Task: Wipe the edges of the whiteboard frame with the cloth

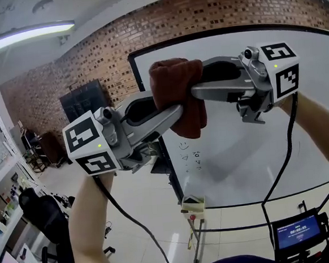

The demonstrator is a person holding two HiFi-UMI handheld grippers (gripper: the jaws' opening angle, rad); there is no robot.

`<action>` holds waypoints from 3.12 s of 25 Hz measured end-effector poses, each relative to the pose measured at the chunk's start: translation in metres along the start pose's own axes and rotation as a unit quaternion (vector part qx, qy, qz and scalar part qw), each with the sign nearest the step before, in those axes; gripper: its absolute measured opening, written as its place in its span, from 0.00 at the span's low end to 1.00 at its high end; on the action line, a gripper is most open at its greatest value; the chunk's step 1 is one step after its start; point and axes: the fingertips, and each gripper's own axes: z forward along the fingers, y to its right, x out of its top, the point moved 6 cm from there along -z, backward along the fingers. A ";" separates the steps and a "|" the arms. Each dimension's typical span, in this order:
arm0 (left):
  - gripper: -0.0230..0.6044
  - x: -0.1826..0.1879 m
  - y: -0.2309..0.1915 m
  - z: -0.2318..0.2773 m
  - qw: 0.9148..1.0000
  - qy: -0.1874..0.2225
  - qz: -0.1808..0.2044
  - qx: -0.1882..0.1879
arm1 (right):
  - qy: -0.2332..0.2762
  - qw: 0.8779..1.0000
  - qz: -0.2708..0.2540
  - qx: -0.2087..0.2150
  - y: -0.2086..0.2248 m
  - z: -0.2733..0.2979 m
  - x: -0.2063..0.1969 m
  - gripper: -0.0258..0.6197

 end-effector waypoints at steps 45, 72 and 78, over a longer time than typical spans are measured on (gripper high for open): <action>0.25 -0.042 -0.024 -0.177 0.924 -0.044 -0.003 0.381 | -0.348 0.763 -0.428 -0.337 0.120 0.074 0.089 0.12; 0.22 -0.082 -0.055 -0.152 0.960 -0.017 -0.024 0.280 | -0.616 0.627 -0.378 -0.289 0.203 0.060 0.042 0.12; 0.22 -0.119 -0.044 -0.102 0.965 -0.042 -0.024 0.259 | -0.608 0.631 -0.367 -0.312 0.181 -0.008 0.020 0.12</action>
